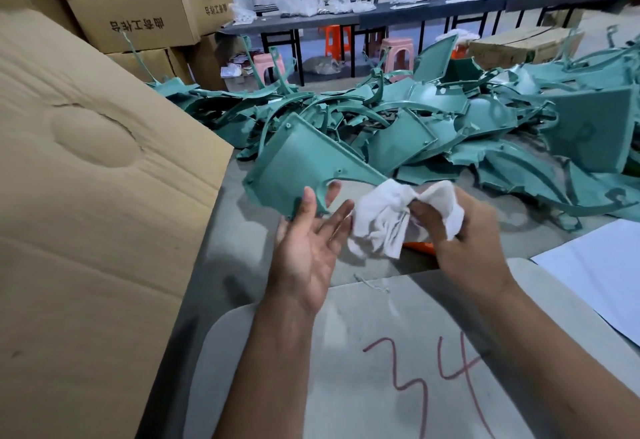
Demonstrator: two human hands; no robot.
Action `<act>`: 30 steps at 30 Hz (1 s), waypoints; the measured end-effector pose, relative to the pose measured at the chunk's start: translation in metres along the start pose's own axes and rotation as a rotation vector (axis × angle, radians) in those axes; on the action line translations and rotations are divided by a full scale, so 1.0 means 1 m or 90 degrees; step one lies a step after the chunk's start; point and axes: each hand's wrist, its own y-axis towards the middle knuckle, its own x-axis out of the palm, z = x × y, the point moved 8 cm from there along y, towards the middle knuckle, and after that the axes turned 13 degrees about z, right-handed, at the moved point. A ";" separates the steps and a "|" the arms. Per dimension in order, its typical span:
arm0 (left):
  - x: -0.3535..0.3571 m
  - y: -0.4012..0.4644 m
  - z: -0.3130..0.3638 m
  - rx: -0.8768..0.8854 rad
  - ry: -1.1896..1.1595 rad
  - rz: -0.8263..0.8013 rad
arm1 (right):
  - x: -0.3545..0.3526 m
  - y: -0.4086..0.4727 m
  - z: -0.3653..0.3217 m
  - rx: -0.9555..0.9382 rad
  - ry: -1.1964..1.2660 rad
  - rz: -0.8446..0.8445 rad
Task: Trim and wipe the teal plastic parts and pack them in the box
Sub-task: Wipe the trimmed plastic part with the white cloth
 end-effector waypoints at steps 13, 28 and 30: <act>-0.034 0.014 0.019 0.159 0.272 0.171 | 0.021 -0.019 -0.008 0.232 0.160 -0.049; -0.003 -0.003 -0.003 0.239 0.285 0.086 | 0.037 -0.030 0.019 0.369 0.130 -0.057; -0.001 -0.003 -0.002 0.251 0.243 0.080 | 0.042 -0.033 0.018 0.404 0.154 -0.104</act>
